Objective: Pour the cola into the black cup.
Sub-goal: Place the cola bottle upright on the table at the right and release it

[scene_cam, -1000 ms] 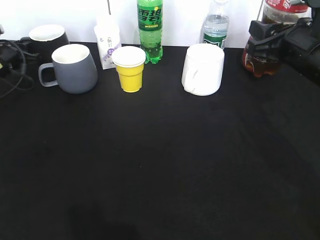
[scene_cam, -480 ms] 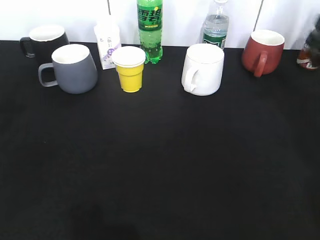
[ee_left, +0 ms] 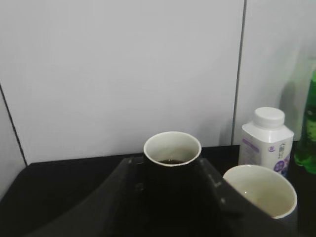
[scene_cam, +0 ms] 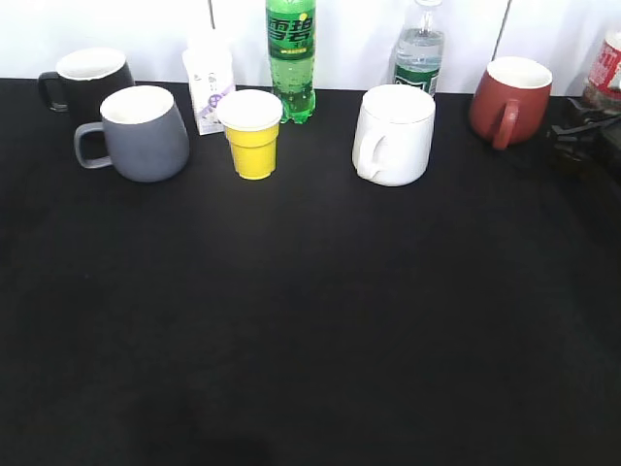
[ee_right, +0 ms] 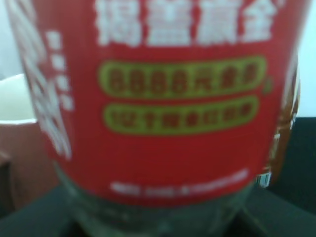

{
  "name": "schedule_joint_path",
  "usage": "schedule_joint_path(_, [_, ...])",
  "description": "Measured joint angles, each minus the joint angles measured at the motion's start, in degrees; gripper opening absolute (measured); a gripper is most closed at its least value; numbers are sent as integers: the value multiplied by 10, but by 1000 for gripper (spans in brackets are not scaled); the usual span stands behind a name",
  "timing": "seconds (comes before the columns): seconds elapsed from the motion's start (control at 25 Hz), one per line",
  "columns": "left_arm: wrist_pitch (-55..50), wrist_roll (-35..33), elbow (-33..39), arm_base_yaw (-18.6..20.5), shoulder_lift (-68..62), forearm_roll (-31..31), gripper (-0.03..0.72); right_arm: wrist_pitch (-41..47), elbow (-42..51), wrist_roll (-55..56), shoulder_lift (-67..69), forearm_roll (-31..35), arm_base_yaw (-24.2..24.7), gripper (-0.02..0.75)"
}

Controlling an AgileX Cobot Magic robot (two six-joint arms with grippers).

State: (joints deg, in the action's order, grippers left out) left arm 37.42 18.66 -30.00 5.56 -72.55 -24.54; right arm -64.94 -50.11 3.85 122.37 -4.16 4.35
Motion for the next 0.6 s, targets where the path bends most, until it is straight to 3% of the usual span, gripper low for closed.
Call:
schedule_joint_path(0.04, [0,0,0,0,0,0,294,-1,0,1,0,0,0,405])
schedule_joint_path(0.16, [2,1,0,0,0,0,294,-10,5,1,1,-1,0,586])
schedule_joint_path(0.2, [3,1,0,0,0,0,294,-17,13,1,1,-1,0,614])
schedule_joint_path(0.48, [8,40,0,0,0,-11,294,-21,190,-16,-131,5,0,632])
schedule_joint_path(0.56, [-27,120,0,-3,0,-85,294,126,213,-16,-235,5,-7,629])
schedule_joint_path(0.6, [-79,159,0,-17,1,-124,294,268,205,-16,-290,2,-13,618])
